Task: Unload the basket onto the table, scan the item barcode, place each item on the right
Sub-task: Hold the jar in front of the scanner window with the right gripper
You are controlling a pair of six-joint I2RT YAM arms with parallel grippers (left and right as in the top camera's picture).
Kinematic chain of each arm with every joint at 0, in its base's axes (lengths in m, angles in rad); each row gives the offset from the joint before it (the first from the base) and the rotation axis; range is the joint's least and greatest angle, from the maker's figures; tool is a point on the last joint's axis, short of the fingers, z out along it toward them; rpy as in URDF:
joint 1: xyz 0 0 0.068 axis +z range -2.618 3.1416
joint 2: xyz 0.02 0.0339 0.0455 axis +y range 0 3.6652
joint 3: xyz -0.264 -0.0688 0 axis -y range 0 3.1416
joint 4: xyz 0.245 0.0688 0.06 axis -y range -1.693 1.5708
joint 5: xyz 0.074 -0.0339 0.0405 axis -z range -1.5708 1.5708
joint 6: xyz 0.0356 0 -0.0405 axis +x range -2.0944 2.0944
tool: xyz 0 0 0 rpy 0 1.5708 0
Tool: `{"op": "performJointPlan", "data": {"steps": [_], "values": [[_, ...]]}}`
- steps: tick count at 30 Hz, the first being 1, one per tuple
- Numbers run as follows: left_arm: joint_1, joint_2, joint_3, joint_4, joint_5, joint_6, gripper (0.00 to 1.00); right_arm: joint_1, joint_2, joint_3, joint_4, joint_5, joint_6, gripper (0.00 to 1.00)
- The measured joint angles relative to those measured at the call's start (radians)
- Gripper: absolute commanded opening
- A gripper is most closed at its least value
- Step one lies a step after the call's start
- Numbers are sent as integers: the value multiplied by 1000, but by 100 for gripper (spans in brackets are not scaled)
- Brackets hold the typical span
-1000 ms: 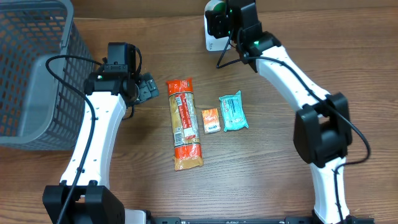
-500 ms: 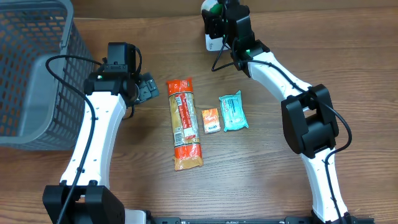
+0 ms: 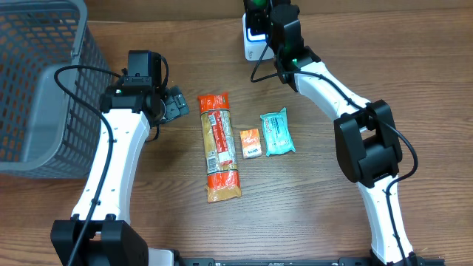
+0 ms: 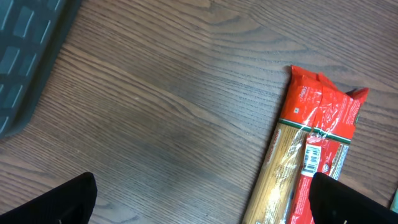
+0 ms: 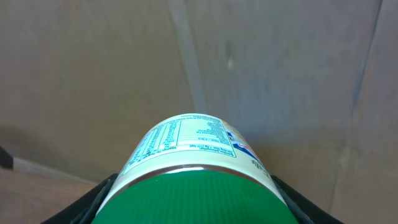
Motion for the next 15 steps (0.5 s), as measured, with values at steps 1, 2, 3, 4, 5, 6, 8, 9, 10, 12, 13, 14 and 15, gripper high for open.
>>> {"op": "performJointPlan", "data": {"steps": [1,2,3,4,5,6,8,9,10,12,13,14,15], "values": [[0,0,0,0,0,0,100,0,2,0,16,1,0,21],[0,0,0,0,0,0,100,0,8,1,36,2,0,21],[0,0,0,0,0,0,100,0,16,2,45,2,0,21],[0,0,0,0,0,0,100,0,24,2,46,3,0,21],[0,0,0,0,0,0,100,0,33,2,45,5,0,21],[0,0,0,0,0,0,100,0,45,2,45,5,0,22],[0,0,0,0,0,0,100,0,69,2,50,5,0,22],[0,0,0,0,0,0,100,0,83,2,58,5,0,22],[0,0,0,0,0,0,100,0,98,2,73,5,-1,21],[0,0,0,0,0,0,100,0,125,2,92,5,0,22],[0,0,0,0,0,0,100,0,132,2,97,5,0,21],[0,0,0,0,0,0,100,0,140,2,95,5,0,21],[0,0,0,0,0,0,100,0,145,2,95,5,0,21]]}}
